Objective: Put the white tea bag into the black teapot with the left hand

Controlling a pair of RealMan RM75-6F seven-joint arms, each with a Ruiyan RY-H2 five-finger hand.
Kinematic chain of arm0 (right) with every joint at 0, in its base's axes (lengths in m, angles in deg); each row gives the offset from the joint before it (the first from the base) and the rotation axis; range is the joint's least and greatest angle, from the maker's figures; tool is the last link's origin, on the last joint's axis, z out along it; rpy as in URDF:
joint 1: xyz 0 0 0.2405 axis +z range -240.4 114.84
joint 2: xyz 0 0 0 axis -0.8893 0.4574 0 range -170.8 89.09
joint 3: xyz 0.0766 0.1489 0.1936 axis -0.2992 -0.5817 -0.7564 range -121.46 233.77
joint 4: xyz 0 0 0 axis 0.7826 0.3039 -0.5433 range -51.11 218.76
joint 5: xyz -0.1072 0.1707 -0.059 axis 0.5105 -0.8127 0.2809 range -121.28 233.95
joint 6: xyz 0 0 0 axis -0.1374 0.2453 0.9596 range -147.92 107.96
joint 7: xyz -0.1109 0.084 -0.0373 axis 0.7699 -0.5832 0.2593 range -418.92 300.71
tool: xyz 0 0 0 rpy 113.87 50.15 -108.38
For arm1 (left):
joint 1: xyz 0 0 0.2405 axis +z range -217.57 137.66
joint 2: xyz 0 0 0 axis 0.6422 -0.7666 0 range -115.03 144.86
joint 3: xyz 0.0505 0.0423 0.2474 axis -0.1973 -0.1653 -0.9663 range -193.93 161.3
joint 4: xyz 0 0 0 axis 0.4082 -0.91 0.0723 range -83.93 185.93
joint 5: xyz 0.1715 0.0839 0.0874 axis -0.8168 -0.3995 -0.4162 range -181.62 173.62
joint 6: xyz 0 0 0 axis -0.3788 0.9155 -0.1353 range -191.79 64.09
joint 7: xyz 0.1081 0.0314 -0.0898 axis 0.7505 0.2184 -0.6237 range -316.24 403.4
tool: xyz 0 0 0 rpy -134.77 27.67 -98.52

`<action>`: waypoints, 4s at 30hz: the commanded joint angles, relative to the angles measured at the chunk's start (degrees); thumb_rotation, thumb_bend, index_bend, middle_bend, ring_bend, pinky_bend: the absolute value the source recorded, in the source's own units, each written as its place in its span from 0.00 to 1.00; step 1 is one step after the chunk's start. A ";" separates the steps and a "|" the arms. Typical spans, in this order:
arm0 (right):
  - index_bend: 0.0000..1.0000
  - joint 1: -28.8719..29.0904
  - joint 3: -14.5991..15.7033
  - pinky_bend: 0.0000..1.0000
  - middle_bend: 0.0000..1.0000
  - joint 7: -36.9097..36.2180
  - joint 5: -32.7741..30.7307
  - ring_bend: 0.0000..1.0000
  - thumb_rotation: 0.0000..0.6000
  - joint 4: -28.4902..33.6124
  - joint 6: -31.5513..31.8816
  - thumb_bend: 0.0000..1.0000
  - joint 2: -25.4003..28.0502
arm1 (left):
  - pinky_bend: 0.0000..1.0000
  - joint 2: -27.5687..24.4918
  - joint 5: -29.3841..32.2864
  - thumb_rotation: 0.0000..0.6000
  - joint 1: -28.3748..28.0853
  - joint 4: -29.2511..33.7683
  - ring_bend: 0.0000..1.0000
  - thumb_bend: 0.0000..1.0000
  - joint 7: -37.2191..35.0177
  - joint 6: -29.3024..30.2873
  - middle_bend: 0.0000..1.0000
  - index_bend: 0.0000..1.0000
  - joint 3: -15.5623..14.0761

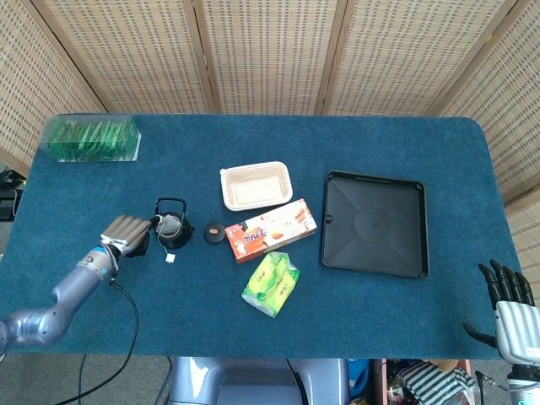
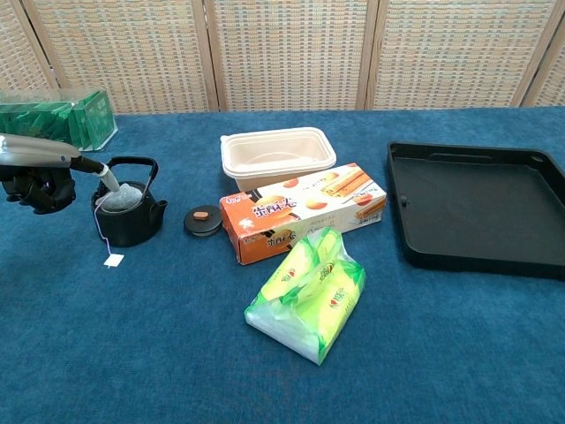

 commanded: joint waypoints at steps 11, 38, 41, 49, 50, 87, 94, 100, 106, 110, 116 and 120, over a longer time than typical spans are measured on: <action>0.10 -0.17 0.08 0.09 0.11 -0.37 -0.07 0.00 1.00 -0.31 0.12 0.02 -0.13 | 0.73 0.70 3.20 1.00 -3.11 0.54 0.75 1.00 1.10 -0.55 0.79 0.15 -2.97; 0.10 -0.44 0.14 0.09 0.11 -0.69 -0.30 0.00 1.00 -0.58 0.19 0.02 -0.19 | 0.73 -0.72 -1.02 1.00 -2.41 5.03 0.75 1.00 -0.81 3.74 0.79 0.15 -4.34; 0.10 -0.46 0.14 0.09 0.11 -0.73 -0.39 0.00 1.00 -0.58 0.13 0.02 -0.20 | 0.73 -0.17 -0.13 1.00 -2.61 4.10 0.75 1.00 -0.60 3.82 0.79 0.15 -4.45; 0.10 -0.28 0.09 0.09 0.11 -0.51 -0.47 0.00 1.00 -0.43 -0.20 0.02 -0.23 | 0.73 1.54 4.17 1.00 -4.10 0.99 0.75 1.00 0.27 1.91 0.79 0.15 -5.34; 0.10 -0.29 0.08 0.09 0.11 -0.50 -0.50 0.00 1.00 -0.40 -0.20 0.02 -0.20 | 0.73 1.69 4.46 1.00 -4.22 0.77 0.75 1.00 0.23 1.73 0.79 0.15 -5.40; 0.10 -0.06 -0.44 0.09 0.11 0.25 0.23 0.00 1.00 0.22 0.66 0.02 0.39 | 0.73 -3.83 -14.22 1.00 6.98 9.46 0.74 1.00 -12.21 17.51 0.76 0.15 -2.21; 0.10 0.18 -1.13 0.09 0.11 0.91 0.28 0.00 1.00 0.35 1.36 0.02 0.56 | 0.71 -4.60 -19.40 1.00 12.71 10.62 0.69 1.00 -13.63 26.12 0.71 0.15 -2.30; 0.10 0.74 -1.71 0.09 0.10 2.04 0.73 0.00 1.00 1.06 1.71 0.02 0.81 | 0.68 -2.92 -24.64 1.00 19.42 9.93 0.65 1.00 -15.97 37.73 0.67 0.15 -1.61; 0.10 2.02 -1.88 0.07 0.09 3.14 2.44 0.00 1.00 2.76 1.25 0.02 1.33 | 0.57 -0.75 -30.76 1.00 27.95 8.17 0.55 0.84 -19.57 50.76 0.57 0.15 -2.37; 0.09 2.56 -1.39 0.06 0.07 4.00 3.67 0.00 1.00 3.91 0.87 0.02 1.28 | 0.38 -0.05 -33.62 1.00 32.06 7.64 0.37 0.64 -19.92 55.05 0.40 0.15 -3.57; 0.08 2.86 -0.83 0.05 0.07 5.35 4.85 0.00 1.00 5.09 0.82 0.02 1.38 | 0.12 0.00 -35.34 1.00 36.04 7.61 0.05 0.43 -20.44 57.72 0.06 0.11 -4.44; 0.08 2.85 -0.51 0.03 0.06 5.89 5.32 0.00 1.00 5.55 1.01 0.02 1.21 | 0.00 -0.23 -35.74 1.00 38.64 7.73 0.00 0.39 -20.44 58.65 0.00 0.05 -4.96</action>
